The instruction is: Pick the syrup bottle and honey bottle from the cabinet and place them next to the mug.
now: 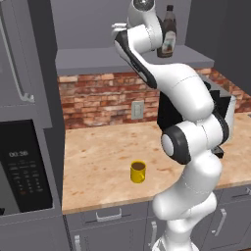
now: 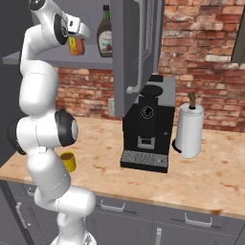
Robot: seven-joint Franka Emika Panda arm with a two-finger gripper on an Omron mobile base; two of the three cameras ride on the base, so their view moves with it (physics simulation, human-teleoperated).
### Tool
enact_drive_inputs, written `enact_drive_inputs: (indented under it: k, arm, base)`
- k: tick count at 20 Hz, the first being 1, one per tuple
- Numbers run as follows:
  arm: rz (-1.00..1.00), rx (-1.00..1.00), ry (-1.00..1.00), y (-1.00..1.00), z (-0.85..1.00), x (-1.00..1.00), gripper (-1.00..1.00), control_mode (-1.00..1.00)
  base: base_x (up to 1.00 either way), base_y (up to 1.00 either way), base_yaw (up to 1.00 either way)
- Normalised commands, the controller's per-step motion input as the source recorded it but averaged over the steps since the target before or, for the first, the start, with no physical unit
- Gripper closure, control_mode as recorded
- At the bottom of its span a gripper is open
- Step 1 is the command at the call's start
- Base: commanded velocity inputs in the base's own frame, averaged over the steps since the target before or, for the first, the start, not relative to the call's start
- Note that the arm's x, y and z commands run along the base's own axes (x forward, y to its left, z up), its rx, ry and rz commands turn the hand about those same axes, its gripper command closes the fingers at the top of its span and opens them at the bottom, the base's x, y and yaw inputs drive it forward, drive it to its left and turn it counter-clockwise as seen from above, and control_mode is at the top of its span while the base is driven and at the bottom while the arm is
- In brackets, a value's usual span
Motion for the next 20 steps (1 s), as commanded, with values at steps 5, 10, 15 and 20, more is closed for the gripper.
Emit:
enact_drive_inputs:
  k: [5,10,15,20]
  arm:
    - [0.00,0.01,-0.08,0.00,0.00,-0.99,1.00,-1.00]
    - [0.00,0.01,-0.05,0.00,-0.01,-1.00,1.00,-1.00]
    - [0.01,0.01,-0.03,-0.04,-0.19,-1.00,1.00,-1.00]
    - [0.03,0.00,0.00,0.00,-0.38,-0.90,1.00,-1.00]
  base:
    - [0.00,0.00,0.00]
    - [0.00,0.00,0.00]
    - [0.00,0.00,0.00]
    - [0.00,0.00,0.00]
